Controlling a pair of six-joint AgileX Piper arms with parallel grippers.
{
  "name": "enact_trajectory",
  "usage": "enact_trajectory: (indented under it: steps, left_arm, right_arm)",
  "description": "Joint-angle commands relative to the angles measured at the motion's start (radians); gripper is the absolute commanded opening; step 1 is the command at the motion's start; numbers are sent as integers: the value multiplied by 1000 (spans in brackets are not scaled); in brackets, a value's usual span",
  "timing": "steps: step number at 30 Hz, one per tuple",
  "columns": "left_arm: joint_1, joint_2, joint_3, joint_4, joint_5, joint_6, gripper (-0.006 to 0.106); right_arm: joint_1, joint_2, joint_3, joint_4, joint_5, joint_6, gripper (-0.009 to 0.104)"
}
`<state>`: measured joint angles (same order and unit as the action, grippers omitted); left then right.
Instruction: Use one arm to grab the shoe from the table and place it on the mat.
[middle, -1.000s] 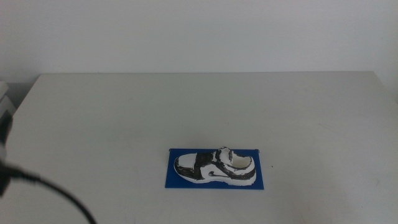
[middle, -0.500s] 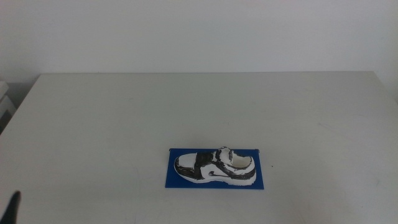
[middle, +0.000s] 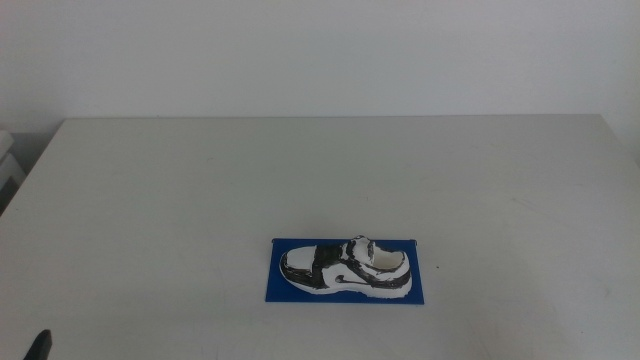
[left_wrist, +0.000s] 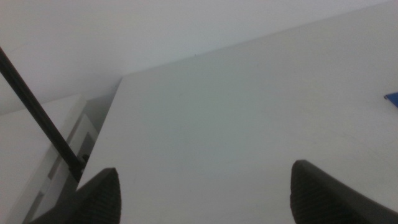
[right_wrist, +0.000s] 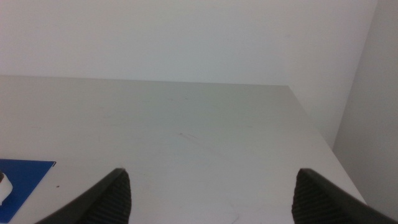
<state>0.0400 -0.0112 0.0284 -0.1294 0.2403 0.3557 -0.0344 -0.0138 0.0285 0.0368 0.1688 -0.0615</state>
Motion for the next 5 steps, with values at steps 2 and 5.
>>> enact_trajectory:
  steps: [2, 5]
  left_arm:
    - [2, -26, 2, -12, -94, -16, 93]
    - [2, -26, 2, -12, -94, -16, 93]
  right_arm:
    - [-5, -21, -10, -8, -79, -13, 66]
    - [-5, -21, -10, -8, -79, -13, 66]
